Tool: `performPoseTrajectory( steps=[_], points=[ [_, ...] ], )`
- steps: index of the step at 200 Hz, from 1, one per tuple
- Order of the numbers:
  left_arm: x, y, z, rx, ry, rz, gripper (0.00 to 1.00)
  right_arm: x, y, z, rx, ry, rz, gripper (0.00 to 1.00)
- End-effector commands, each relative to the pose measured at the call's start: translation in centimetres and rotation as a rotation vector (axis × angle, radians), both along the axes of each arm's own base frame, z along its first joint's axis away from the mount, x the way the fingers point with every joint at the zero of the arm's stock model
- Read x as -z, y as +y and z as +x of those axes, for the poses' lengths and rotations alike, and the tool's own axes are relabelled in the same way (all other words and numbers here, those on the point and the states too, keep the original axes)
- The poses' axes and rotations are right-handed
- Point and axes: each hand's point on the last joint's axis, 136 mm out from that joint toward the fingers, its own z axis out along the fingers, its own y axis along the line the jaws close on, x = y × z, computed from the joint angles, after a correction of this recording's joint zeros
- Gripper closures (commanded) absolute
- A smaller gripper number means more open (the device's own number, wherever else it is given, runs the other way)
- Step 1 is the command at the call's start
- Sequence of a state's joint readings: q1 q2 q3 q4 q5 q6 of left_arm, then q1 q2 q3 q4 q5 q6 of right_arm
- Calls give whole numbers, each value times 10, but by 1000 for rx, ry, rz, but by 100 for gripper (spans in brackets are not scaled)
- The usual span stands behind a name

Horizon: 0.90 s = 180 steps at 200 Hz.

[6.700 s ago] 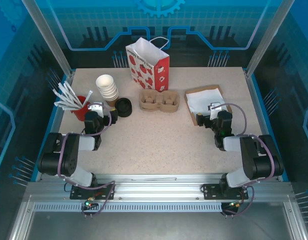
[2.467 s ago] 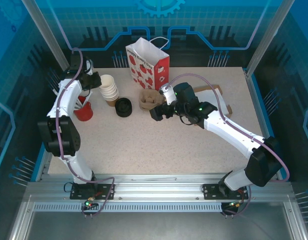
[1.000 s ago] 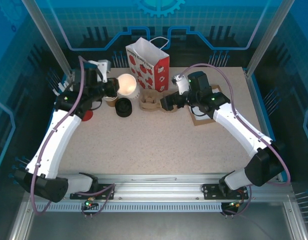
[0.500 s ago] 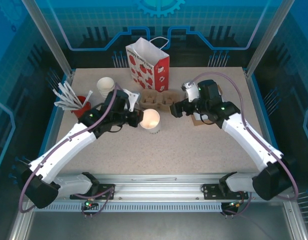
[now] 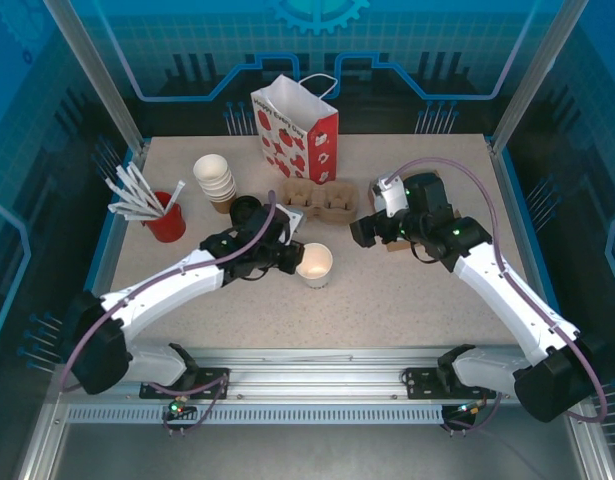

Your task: Pack the takeout coffee

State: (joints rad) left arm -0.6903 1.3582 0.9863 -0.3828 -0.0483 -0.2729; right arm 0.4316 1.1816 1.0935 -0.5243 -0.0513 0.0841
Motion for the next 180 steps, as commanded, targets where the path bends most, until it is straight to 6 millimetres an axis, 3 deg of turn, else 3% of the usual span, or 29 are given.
performPoseTrajectory(
  steps=[1, 69, 144, 180],
  points=[
    [6, -3, 16, -39, -41, 13, 93, 4, -7, -6, 4, 3, -33, 1],
    [35, 0, 22, -55, -13, 79, 89, 9, -2, -4, -13, 16, -40, 1],
    [40, 0, 23, -64, -3, 82, 74, 12, 1, -5, -23, 25, -46, 1],
    [25, 2, 25, -74, -29, 79, 63, 7, 5, -7, -34, 19, -45, 1]
  ],
)
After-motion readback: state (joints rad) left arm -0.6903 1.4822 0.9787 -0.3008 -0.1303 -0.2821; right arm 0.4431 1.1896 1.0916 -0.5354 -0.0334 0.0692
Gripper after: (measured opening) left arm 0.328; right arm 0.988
